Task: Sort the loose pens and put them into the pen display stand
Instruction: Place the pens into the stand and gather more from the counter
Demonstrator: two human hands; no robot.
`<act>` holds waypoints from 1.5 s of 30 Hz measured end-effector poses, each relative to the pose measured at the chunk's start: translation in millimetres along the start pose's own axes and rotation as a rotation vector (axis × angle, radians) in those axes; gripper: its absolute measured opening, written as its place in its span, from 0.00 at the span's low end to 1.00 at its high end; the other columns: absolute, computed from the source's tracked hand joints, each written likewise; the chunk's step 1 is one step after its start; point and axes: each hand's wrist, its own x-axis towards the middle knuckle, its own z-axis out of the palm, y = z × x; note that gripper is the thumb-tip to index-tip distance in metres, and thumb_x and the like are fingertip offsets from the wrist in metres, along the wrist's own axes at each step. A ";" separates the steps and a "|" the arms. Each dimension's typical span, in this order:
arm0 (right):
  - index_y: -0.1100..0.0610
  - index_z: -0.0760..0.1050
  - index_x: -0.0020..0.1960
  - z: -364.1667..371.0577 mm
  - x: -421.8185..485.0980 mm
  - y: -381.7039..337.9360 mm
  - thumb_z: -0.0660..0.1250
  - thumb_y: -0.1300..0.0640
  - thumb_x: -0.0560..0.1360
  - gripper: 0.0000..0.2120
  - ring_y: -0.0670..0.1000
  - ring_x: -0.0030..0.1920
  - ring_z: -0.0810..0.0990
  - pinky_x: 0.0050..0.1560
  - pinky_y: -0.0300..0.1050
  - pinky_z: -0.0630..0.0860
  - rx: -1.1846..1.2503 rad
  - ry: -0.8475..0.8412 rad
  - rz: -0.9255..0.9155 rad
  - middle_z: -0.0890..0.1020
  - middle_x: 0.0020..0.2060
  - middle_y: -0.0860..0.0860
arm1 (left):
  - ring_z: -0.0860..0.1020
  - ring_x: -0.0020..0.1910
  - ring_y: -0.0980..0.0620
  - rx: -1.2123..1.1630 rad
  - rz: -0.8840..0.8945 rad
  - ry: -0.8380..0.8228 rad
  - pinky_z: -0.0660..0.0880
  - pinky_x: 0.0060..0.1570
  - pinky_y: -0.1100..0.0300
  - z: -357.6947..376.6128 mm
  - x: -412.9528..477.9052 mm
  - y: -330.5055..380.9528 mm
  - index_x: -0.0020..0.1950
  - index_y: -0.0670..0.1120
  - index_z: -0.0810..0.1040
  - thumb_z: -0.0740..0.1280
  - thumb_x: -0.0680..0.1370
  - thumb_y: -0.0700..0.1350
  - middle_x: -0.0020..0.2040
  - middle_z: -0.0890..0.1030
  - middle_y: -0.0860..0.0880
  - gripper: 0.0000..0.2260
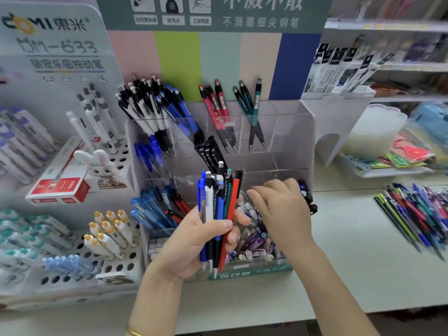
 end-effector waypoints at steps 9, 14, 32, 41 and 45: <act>0.59 0.80 0.41 -7.3 6.5 -10.7 0.60 0.55 0.78 0.13 0.56 0.41 0.73 0.37 0.46 0.68 0.098 -0.053 0.210 0.77 0.38 0.54 | 0.72 0.31 0.50 0.072 -0.089 0.091 0.75 0.29 0.58 -6.9 -4.0 3.4 0.50 0.40 0.83 0.68 0.73 0.41 0.35 0.76 0.44 0.09; 0.51 0.80 0.47 -39.2 23.5 -44.3 0.67 0.54 0.76 0.04 0.42 0.43 0.77 0.44 0.32 0.72 0.866 -0.264 0.362 0.80 0.41 0.44 | 0.74 0.35 0.48 0.094 -0.063 0.172 0.77 0.31 0.57 -14.4 -11.5 7.5 0.47 0.45 0.84 0.69 0.72 0.40 0.44 0.76 0.37 0.07; 0.58 0.75 0.44 19.4 12.3 -104.3 0.71 0.54 0.74 0.07 0.51 0.37 0.78 0.39 0.47 0.75 0.641 -0.183 0.128 0.80 0.36 0.49 | 0.69 0.30 0.55 -0.053 0.143 0.229 0.69 0.28 0.64 -56.9 -69.9 19.5 0.63 0.41 0.72 0.71 0.68 0.39 0.43 0.76 0.46 0.24; 0.55 0.68 0.43 22.7 16.3 -109.1 0.62 0.47 0.78 0.12 0.53 0.42 0.75 0.38 0.44 0.63 0.323 -0.479 0.139 0.79 0.42 0.52 | 0.71 0.35 0.54 -0.079 0.154 0.138 0.72 0.33 0.62 -51.6 -70.0 21.4 0.68 0.41 0.69 0.68 0.72 0.38 0.47 0.76 0.45 0.24; 0.58 0.72 0.51 21.2 10.0 -109.1 0.63 0.49 0.78 0.11 0.54 0.47 0.77 0.42 0.46 0.70 0.350 -0.521 0.196 0.79 0.46 0.52 | 0.74 0.35 0.53 -0.031 0.120 0.198 0.73 0.32 0.62 -48.2 -67.0 22.2 0.65 0.40 0.72 0.70 0.70 0.39 0.46 0.80 0.44 0.23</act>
